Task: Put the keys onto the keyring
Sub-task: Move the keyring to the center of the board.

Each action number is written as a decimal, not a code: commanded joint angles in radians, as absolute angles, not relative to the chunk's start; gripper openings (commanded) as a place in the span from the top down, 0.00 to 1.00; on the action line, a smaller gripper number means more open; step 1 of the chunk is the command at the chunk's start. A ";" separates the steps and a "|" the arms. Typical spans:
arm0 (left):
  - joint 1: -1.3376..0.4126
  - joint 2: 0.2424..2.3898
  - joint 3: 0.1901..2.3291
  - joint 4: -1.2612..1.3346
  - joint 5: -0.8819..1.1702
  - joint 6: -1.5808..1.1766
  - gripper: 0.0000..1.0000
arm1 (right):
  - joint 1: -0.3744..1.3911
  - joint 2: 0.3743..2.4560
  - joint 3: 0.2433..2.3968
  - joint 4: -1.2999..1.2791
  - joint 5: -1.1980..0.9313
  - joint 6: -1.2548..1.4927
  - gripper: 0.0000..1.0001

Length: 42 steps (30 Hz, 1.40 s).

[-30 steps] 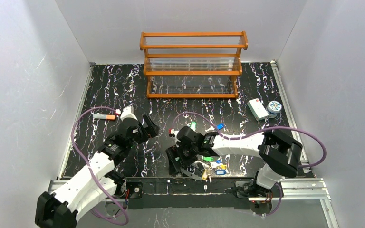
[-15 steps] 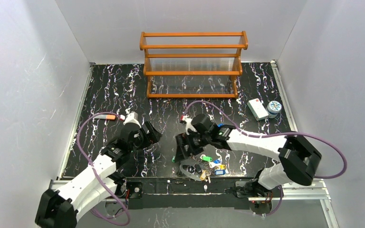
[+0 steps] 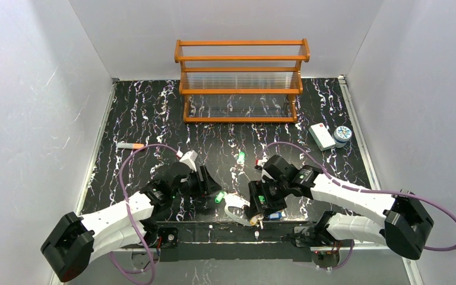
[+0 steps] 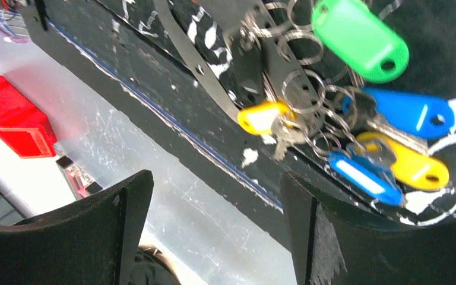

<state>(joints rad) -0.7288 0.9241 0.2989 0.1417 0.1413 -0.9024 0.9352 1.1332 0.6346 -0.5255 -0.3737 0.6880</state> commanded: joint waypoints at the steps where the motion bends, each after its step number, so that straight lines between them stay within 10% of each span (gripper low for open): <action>1: -0.819 0.926 0.279 0.085 0.128 -0.904 0.43 | 0.930 1.072 0.590 -0.647 -0.367 0.739 0.14; 24: -0.942 0.833 0.355 -0.179 -0.144 -0.864 0.45 | 0.927 1.606 0.911 -0.351 -0.305 0.557 0.30; 42: -0.942 0.936 0.448 -0.273 -0.210 -0.946 0.37 | 0.782 1.474 0.905 -0.377 -0.434 0.587 0.25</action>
